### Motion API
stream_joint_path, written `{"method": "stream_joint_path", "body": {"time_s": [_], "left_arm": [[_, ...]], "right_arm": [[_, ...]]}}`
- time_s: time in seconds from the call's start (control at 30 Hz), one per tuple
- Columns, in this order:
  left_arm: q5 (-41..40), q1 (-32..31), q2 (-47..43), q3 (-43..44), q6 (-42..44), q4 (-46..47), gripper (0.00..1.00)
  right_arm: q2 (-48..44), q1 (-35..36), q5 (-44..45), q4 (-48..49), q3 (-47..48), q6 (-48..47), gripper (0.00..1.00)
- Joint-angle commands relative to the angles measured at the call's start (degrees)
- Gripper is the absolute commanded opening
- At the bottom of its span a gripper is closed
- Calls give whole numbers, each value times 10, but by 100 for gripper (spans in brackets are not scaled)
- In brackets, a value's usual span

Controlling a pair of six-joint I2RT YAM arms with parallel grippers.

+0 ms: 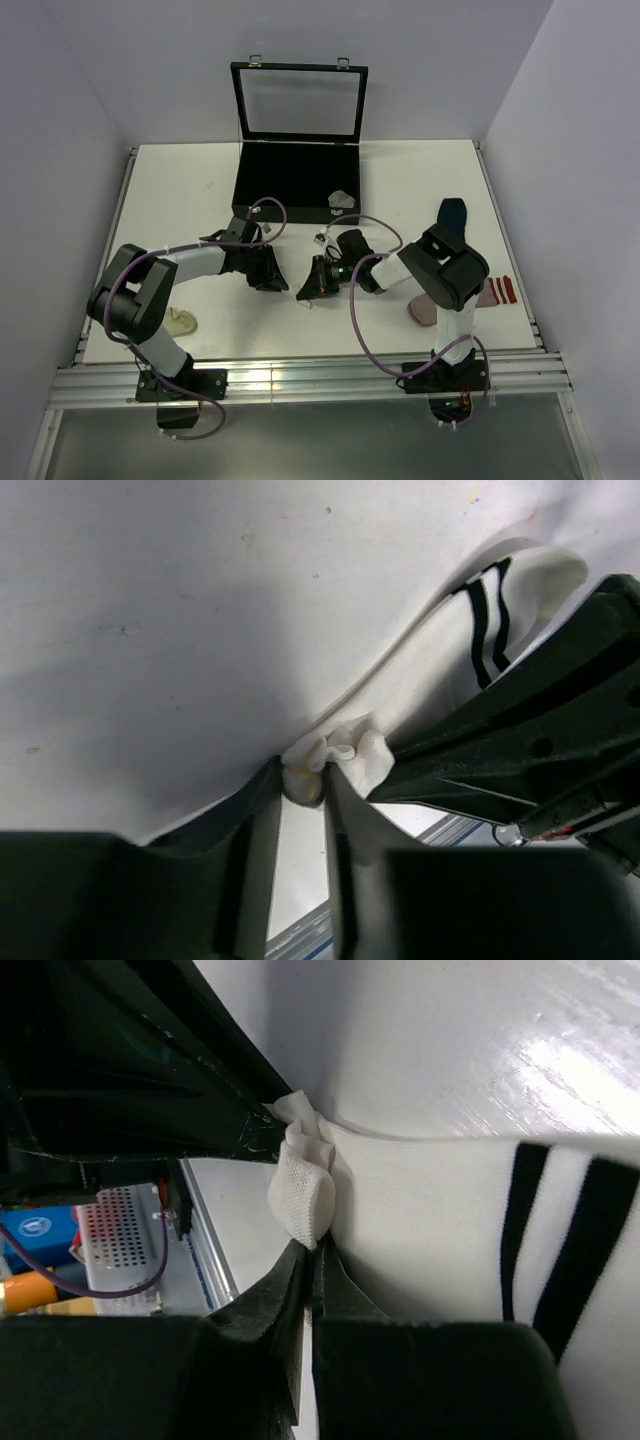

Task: Roll the socks
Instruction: Roll the sock at the center of the board.

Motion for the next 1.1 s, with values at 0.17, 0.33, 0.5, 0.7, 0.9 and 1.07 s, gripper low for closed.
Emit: {"method": "stream_joint_path", "body": {"time_s": [0.17, 0.33, 0.5, 0.7, 0.9, 1.07], "left_arm": [[-30, -7, 4, 27, 14, -30, 5], [-28, -7, 4, 38, 10, -33, 1], [-28, -7, 4, 50, 10, -42, 1], [-28, -7, 5, 60, 10, -52, 1], [-27, -7, 6, 68, 11, -60, 1], [-29, -8, 5, 71, 14, -68, 1]], "right_arm": [[-80, 5, 142, -180, 30, -114, 25], [-148, 44, 256, -265, 55, -176, 36], [-213, 112, 394, -311, 74, -229, 40], [-218, 183, 484, -326, 109, -278, 40], [-170, 211, 495, -319, 135, -287, 39], [-135, 215, 505, -315, 139, -302, 39]]}}
